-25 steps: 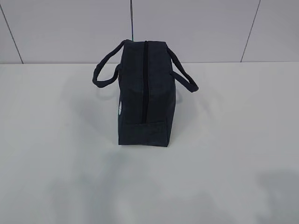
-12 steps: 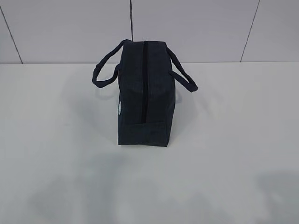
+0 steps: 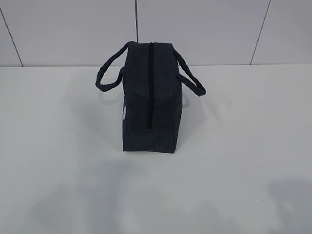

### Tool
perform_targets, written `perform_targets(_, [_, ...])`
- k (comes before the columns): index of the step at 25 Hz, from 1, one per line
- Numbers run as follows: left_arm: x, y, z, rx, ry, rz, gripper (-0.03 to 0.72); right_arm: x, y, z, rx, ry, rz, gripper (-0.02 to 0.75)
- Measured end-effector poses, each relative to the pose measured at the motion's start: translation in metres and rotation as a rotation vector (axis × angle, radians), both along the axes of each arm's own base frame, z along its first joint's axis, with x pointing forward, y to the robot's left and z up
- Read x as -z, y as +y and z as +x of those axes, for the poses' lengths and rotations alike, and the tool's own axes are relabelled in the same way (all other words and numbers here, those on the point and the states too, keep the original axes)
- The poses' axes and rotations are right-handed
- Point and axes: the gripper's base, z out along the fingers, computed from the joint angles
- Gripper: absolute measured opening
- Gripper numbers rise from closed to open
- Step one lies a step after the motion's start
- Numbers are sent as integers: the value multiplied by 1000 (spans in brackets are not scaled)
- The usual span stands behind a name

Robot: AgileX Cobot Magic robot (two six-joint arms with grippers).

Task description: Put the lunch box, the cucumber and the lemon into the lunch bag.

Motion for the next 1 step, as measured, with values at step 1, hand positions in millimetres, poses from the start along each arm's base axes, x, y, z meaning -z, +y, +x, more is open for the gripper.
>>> perform_targets(1, [0, 0, 0, 0, 0, 0, 291, 0, 0, 0, 0, 0, 0, 407])
